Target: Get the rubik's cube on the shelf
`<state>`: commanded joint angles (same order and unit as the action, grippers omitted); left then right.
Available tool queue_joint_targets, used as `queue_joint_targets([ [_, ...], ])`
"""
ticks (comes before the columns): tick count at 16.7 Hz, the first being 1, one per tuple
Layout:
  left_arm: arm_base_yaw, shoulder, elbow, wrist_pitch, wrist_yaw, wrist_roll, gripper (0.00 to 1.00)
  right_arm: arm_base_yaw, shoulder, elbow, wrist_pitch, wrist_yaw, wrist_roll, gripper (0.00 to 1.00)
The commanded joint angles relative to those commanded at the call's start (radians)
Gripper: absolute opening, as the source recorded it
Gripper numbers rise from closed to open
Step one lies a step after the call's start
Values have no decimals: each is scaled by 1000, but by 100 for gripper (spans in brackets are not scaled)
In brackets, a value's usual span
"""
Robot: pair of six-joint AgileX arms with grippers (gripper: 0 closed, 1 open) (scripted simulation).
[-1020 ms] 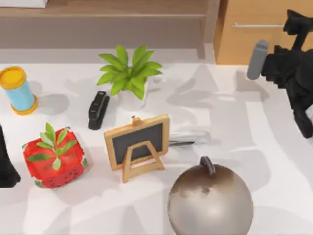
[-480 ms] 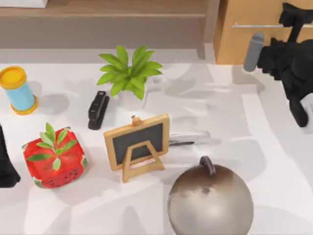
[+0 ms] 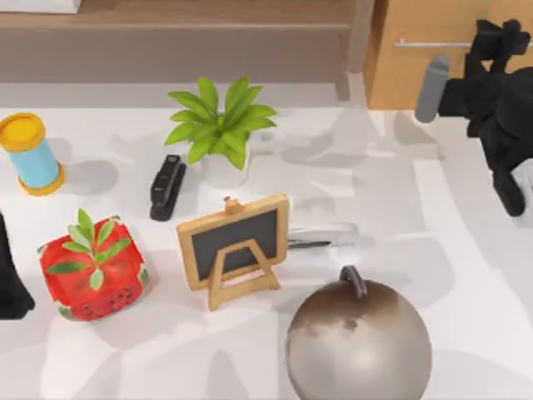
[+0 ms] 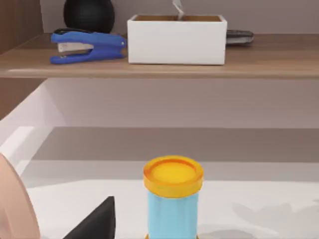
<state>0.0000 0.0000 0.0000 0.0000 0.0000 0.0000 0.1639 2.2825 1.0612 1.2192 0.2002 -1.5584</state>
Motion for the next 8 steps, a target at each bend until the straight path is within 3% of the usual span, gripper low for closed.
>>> queue_joint_targets([
  [5, 0, 0, 0, 0, 0, 0, 100, 0, 0, 0, 0, 0, 0, 2],
  [8, 0, 0, 0, 0, 0, 0, 100, 0, 0, 0, 0, 0, 0, 0],
])
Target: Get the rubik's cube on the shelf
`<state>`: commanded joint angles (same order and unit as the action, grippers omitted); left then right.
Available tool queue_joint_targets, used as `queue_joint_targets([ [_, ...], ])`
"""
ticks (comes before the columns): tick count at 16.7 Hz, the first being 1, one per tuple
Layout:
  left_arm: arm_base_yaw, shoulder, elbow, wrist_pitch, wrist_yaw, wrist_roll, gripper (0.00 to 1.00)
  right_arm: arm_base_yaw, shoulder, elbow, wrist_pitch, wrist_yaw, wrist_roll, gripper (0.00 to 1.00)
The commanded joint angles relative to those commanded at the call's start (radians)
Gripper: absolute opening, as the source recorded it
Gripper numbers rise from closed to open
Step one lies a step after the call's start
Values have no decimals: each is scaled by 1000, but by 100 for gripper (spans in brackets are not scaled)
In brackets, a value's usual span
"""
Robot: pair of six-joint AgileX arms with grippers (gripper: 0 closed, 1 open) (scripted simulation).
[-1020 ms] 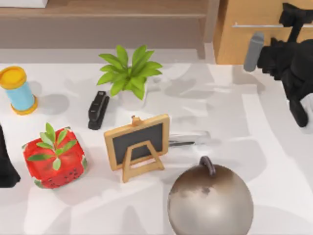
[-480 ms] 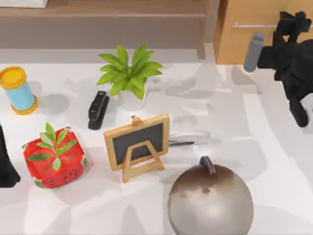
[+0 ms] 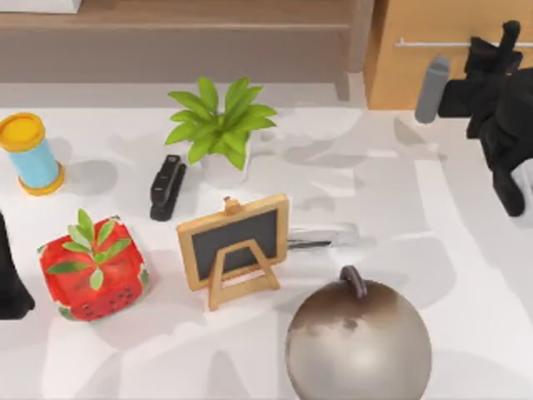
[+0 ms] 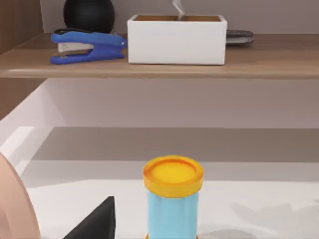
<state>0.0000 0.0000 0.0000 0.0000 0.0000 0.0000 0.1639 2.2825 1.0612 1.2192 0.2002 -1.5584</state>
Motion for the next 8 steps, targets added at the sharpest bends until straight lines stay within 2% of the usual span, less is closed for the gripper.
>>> queue_joint_targets([
  [8, 0, 0, 0, 0, 0, 0, 100, 5, -9, -18, 8, 2, 5, 0],
])
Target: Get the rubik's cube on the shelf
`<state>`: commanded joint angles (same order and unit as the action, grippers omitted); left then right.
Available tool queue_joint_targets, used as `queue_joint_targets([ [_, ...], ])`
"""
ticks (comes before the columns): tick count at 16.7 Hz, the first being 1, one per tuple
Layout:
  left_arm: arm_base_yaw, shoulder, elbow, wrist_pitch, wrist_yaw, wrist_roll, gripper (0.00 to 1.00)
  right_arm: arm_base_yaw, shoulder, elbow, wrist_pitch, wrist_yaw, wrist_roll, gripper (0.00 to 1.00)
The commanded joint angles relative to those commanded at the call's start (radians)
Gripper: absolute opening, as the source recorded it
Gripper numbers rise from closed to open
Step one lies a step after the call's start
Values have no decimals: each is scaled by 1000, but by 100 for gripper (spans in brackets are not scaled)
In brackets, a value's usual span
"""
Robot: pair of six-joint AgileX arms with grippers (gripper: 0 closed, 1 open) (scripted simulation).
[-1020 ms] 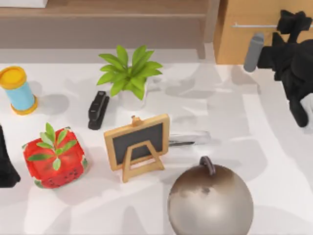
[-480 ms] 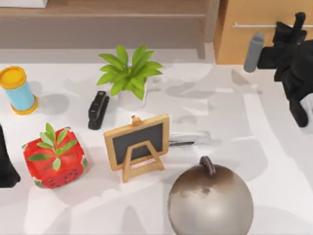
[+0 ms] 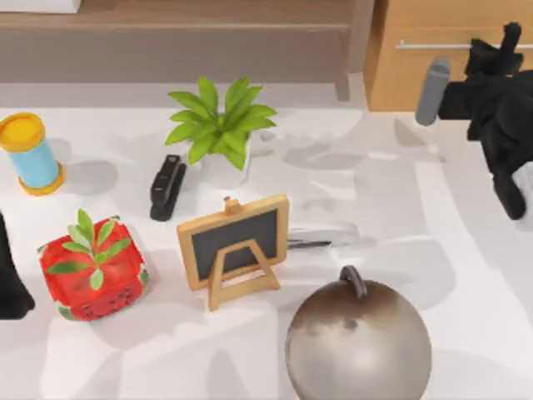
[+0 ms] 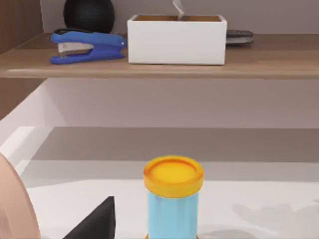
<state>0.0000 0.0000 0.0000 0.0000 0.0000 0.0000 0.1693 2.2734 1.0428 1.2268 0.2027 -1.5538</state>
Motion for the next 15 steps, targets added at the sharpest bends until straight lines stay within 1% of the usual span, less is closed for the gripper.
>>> queue_joint_targets([
  [7, 0, 0, 0, 0, 0, 0, 100, 30, -105, -250, 136, 30, -2, 0],
  [13, 0, 0, 0, 0, 0, 0, 100, 30, -113, -269, 150, 34, 0, 0],
  [15, 0, 0, 0, 0, 0, 0, 100, 38, -133, -301, 182, 46, 1, 0],
])
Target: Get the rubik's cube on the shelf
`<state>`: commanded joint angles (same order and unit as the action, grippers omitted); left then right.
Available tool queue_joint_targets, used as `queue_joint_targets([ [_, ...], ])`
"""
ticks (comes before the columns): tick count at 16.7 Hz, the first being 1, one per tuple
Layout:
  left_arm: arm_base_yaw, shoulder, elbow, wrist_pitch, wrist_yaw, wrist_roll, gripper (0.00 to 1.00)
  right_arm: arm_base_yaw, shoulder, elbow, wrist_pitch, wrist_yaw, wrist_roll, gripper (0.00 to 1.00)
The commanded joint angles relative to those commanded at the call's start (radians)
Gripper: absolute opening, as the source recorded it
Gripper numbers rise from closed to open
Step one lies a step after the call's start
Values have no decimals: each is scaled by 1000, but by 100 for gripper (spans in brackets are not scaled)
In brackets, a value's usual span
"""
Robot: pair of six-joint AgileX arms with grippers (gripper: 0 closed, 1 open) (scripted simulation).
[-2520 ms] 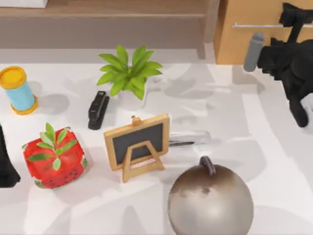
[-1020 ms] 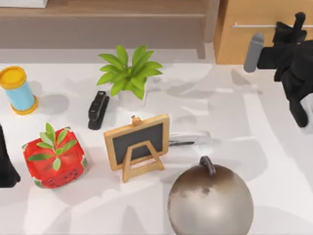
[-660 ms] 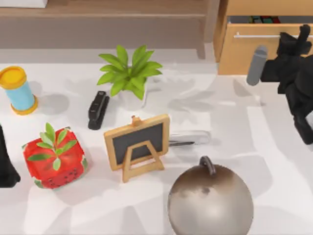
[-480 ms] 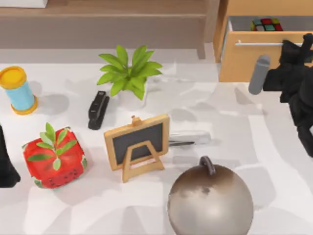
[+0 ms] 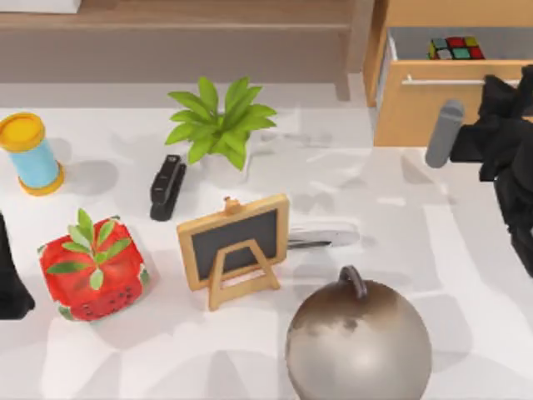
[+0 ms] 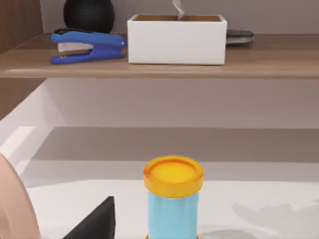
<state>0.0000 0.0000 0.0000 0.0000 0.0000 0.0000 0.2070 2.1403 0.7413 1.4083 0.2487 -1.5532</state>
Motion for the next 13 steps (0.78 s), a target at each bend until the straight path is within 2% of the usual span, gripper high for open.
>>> queue_joint_targets([
  [6, 0, 0, 0, 0, 0, 0, 100, 39, -67, -213, 114, 24, 1, 0],
  [13, 0, 0, 0, 0, 0, 0, 100, 48, -81, -239, 138, 40, -1, 0],
])
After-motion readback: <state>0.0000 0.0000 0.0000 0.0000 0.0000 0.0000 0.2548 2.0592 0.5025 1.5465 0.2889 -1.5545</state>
